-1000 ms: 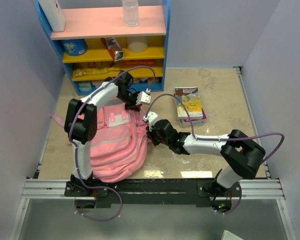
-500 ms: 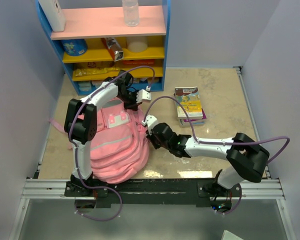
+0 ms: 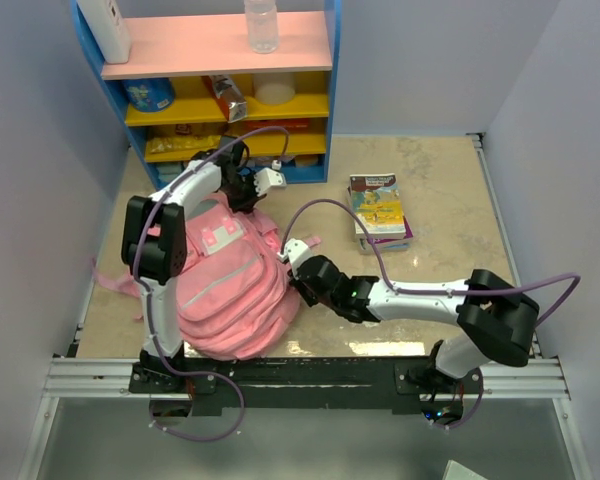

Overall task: Pack the student bag
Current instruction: Unzip the student bag at the center of the board.

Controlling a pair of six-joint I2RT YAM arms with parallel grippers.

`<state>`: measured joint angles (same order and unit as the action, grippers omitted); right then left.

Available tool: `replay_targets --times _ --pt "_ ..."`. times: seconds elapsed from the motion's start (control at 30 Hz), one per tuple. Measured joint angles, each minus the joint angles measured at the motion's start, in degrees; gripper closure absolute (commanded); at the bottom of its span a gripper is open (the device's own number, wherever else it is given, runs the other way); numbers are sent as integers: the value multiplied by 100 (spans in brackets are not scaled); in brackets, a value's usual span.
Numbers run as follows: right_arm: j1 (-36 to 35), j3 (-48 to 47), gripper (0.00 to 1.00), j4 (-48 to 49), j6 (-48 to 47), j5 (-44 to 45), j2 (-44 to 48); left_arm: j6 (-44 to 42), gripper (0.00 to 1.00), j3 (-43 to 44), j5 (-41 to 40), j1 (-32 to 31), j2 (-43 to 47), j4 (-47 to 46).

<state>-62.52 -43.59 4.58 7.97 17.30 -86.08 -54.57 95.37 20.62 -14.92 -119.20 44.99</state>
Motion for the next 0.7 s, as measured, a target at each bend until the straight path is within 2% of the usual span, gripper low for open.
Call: replay_targets --times 0.23,0.57,0.7 --pt "-96 -2 100 -227 28 94 212 214 100 59 -317 446 -61 -111" --pt "-96 -267 100 -446 59 278 214 439 100 155 -295 1250 -109 291" --pt "-70 -428 100 -516 63 334 83 468 100 -76 -192 1572 2 348"
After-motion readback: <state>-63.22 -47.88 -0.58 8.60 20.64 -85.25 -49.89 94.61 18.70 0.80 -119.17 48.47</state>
